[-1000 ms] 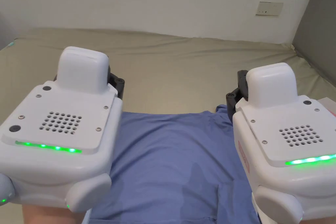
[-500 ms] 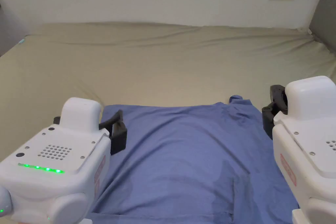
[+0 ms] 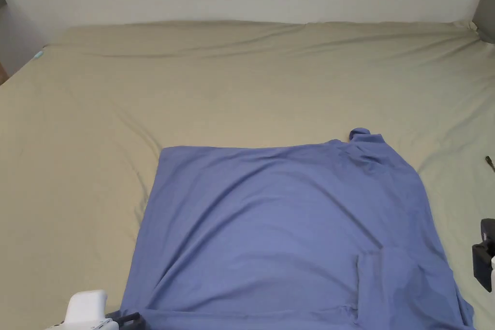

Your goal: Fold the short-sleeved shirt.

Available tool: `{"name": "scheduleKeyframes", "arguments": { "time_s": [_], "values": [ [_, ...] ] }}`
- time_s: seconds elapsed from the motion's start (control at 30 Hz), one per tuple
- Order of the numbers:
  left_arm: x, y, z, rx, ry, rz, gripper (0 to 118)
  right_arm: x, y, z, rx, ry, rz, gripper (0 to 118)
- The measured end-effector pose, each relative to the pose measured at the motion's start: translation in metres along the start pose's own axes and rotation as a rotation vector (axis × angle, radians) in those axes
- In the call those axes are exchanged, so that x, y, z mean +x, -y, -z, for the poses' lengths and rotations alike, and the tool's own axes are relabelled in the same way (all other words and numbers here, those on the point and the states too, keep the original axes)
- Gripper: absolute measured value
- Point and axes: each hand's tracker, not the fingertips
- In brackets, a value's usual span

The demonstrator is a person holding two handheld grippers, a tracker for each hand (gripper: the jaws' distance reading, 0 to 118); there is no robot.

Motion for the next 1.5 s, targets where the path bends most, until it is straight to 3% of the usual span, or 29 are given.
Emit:
{"name": "scheduleKeyframes", "arguments": {
  "time_s": [0.03, 0.17, 0.27, 0.43, 0.47, 0.53, 0.57, 0.73, 0.83, 0.87, 0.9, 0.93, 0.97, 1.0, 1.03, 1.17, 1.33, 1.5],
  "values": [
    [0.002, 0.000, 0.002, 0.001, 0.001, 0.009, 82, 0.002, 0.001, 0.002, -0.007, 0.002, 0.002, 2],
    [0.018, -0.001, 0.000, 0.005, 0.109, 0.028, 9, 0.006, 0.002, 0.007, -0.031, 0.015, 0.008, 2],
    [0.030, -0.003, -0.002, 0.052, 0.039, 0.116, 8, 0.009, 0.007, 0.015, -0.068, 0.015, 0.022, 2],
    [0.026, -0.005, -0.021, 0.114, 0.065, 0.068, 8, 0.009, 0.039, 0.042, -0.276, -0.004, 0.028, 6],
    [0.026, -0.005, -0.025, 0.127, 0.061, 0.070, 8, 0.009, 0.048, 0.047, -0.336, -0.017, 0.031, 27],
    [0.027, -0.005, -0.036, 0.144, 0.051, 0.079, 8, 0.016, 0.079, 0.066, -0.478, -0.083, 0.065, 87],
    [0.028, -0.004, -0.039, 0.150, 0.044, 0.085, 8, 0.016, 0.092, 0.073, -0.535, -0.092, 0.069, 104],
    [0.034, 0.001, -0.041, 0.150, 0.014, 0.113, 8, 0.004, 0.136, 0.093, -0.627, -0.071, 0.061, 105],
    [0.036, 0.002, -0.037, 0.131, 0.006, 0.113, 8, 0.007, 0.138, 0.100, -0.649, -0.088, 0.131, 103],
    [0.036, 0.002, -0.035, 0.122, 0.004, 0.113, 8, 0.008, 0.136, 0.102, -0.649, -0.110, 0.162, 98],
    [0.036, 0.002, -0.034, 0.116, 0.002, 0.115, 8, 0.011, 0.136, 0.103, -0.648, -0.127, 0.171, 90],
    [0.036, 0.002, -0.032, 0.108, -0.002, 0.121, 8, 0.010, 0.138, 0.106, -0.655, -0.129, 0.156, 74],
    [0.037, 0.002, -0.030, 0.103, -0.005, 0.128, 8, 0.008, 0.139, 0.107, -0.652, -0.139, 0.149, 44],
    [0.037, 0.002, -0.029, 0.098, -0.008, 0.136, 8, 0.007, 0.140, 0.107, -0.646, -0.159, 0.149, 23],
    [0.038, 0.002, -0.027, 0.095, -0.010, 0.139, 8, 0.012, 0.141, 0.108, -0.636, -0.196, 0.176, 15],
    [0.040, 0.003, -0.028, 0.098, -0.009, 0.126, 8, 0.013, 0.139, 0.105, -0.607, -0.194, 0.179, 11],
    [0.027, -0.011, -0.044, 0.178, 0.068, -0.009, 8, 0.033, 0.107, 0.074, -0.425, -0.234, 0.263, 11],
    [0.031, -0.044, -0.070, 0.273, 0.080, -0.047, 8, 0.053, 0.065, 0.062, -0.294, -0.229, 0.348, 11]
  ]
}}
